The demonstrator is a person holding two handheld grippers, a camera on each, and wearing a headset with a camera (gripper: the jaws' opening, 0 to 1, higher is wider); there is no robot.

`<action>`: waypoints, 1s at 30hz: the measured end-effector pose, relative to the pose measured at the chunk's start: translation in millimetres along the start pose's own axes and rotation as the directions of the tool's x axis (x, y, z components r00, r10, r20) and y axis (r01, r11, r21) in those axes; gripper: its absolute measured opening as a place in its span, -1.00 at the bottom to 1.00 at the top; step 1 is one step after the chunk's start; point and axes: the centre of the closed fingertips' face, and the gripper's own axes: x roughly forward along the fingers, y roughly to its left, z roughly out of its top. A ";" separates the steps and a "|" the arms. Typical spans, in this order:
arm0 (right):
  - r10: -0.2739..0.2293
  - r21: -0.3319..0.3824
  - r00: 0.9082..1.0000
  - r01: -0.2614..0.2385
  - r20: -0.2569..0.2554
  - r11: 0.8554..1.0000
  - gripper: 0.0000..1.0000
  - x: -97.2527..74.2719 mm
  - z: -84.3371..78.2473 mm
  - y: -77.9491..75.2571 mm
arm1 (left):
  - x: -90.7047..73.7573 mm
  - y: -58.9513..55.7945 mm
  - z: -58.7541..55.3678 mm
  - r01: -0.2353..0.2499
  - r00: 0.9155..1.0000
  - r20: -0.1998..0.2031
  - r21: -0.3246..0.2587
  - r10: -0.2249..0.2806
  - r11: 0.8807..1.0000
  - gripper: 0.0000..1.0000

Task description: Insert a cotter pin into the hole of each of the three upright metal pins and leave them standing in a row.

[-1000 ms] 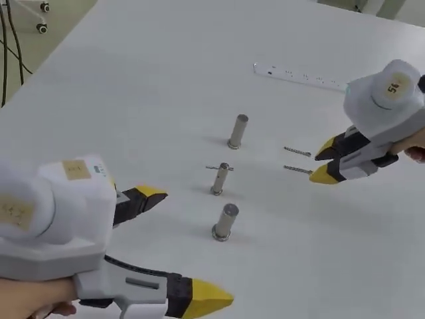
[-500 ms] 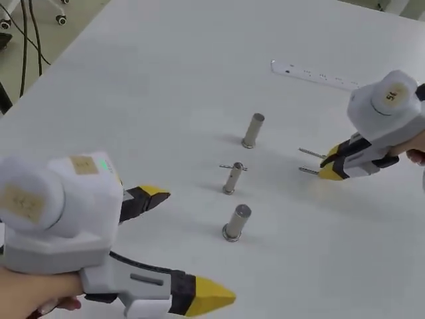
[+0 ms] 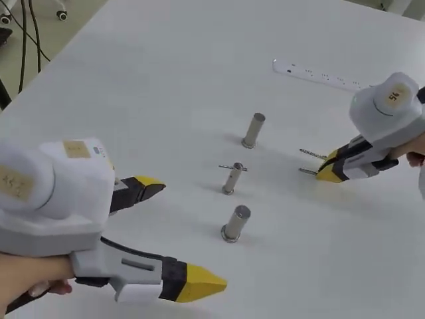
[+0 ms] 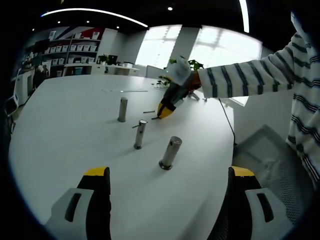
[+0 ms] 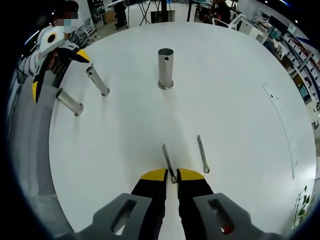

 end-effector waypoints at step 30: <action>-0.110 -0.126 0.984 0.128 0.138 0.984 -1.00 -25.4 16.6 26.0 | -4.0 -5.2 4.5 0.010 1.000 0.011 -0.009 -0.010 1.000 0.83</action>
